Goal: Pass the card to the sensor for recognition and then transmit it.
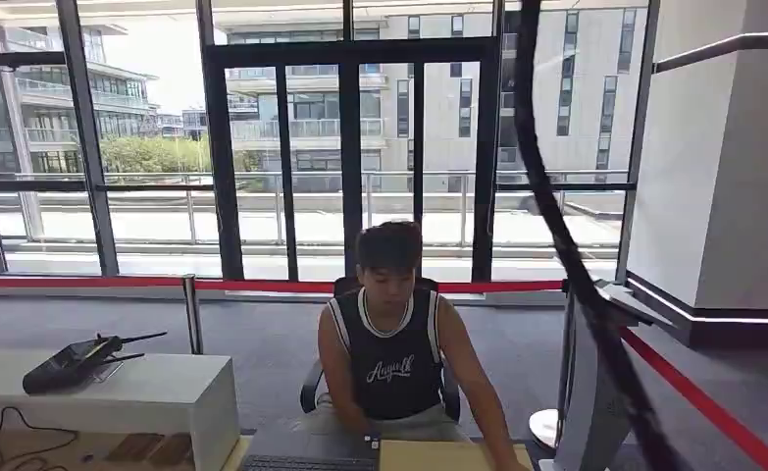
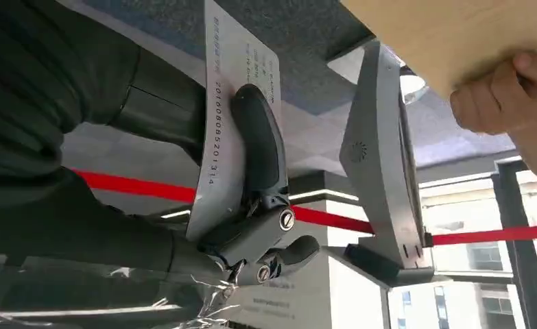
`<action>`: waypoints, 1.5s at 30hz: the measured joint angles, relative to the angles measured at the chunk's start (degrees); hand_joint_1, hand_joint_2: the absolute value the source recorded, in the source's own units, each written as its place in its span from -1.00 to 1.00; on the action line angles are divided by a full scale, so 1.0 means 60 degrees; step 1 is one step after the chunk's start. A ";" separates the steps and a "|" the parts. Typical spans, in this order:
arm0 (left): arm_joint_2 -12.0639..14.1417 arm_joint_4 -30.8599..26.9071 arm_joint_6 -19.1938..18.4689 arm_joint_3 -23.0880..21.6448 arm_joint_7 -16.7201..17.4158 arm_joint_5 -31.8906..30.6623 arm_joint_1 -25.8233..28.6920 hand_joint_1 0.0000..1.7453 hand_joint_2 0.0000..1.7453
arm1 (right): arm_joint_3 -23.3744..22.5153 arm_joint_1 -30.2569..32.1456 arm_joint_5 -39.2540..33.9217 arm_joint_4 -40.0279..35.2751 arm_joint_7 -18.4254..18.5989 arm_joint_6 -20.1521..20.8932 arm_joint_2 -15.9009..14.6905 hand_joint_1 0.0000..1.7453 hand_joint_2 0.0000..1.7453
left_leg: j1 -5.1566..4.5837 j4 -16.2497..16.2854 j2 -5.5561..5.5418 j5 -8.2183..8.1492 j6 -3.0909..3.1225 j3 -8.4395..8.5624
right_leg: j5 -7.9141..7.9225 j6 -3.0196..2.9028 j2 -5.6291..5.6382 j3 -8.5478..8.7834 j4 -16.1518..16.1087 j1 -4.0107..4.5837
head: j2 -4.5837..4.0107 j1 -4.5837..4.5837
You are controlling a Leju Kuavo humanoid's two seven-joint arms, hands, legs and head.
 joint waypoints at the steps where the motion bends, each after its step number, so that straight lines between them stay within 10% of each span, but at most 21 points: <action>1: 0.0000 0.0000 -0.0004 0.0000 -0.0004 -0.0011 0.0000 -1.00 -1.00 | 0.0000 0.0045 0.0000 0.0025 -0.0011 0.0004 0.0008 1.00 1.00 | 0.0000 0.0000 0.0000 0.0000 0.0000 -0.0001 | 0.0000 0.0000 0.0000 0.0000 0.0000 0.0000 | 0.0000 -0.0004; 45: 0.0040 -0.0004 -0.0040 -0.0240 -0.0033 0.0065 -0.0022 -1.00 -1.00 | -0.0302 0.0800 -0.0841 0.1723 -0.0827 -0.0849 0.0973 1.00 1.00 | 0.0001 0.0000 0.0003 0.0001 0.0000 0.0017 | 0.0001 -0.0001 0.0001 0.0015 -0.0001 0.0002 | 0.0000 -0.0004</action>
